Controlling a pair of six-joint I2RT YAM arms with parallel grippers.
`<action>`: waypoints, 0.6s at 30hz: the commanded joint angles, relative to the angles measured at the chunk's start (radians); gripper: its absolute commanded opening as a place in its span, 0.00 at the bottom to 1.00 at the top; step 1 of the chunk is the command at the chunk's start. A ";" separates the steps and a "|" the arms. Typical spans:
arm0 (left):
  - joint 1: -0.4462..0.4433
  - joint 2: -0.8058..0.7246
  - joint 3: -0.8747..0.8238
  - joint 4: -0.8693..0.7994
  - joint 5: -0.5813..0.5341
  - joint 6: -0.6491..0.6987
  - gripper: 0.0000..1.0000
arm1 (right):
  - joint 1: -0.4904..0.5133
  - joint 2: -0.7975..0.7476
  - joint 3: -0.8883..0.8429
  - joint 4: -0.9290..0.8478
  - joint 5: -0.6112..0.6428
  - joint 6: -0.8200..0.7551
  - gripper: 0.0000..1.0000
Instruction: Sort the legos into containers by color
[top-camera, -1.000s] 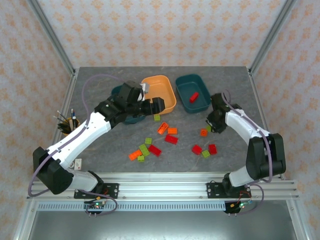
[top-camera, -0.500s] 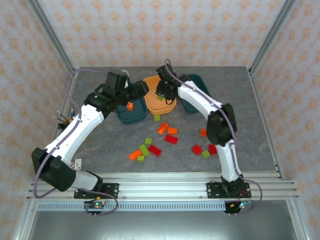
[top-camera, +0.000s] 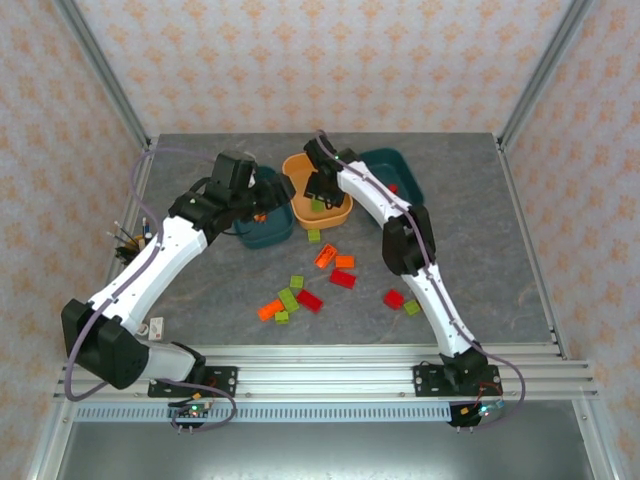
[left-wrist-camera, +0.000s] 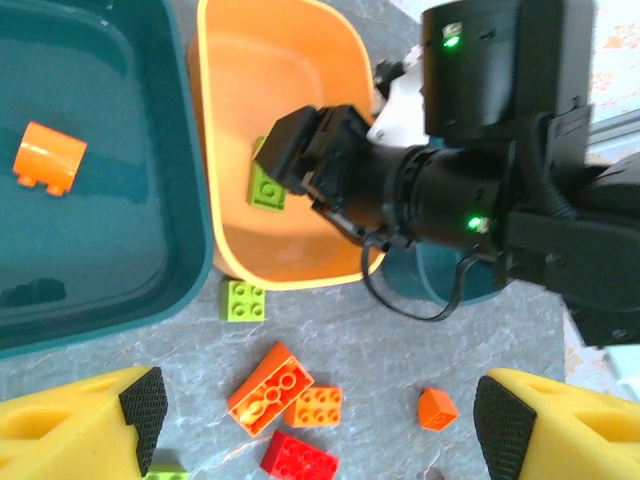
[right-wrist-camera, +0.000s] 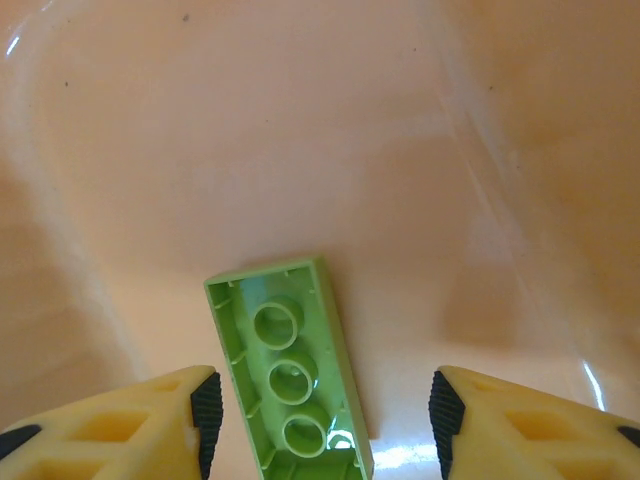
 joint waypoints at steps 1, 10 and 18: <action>0.002 -0.062 -0.034 -0.034 -0.003 0.024 0.83 | 0.003 -0.159 -0.005 -0.029 0.028 -0.030 0.59; -0.106 -0.050 -0.068 -0.076 0.100 0.194 0.83 | -0.010 -0.779 -0.765 0.159 0.186 0.107 0.59; -0.272 -0.011 -0.140 0.013 0.130 0.219 0.83 | -0.102 -1.243 -1.364 0.022 0.190 0.243 0.67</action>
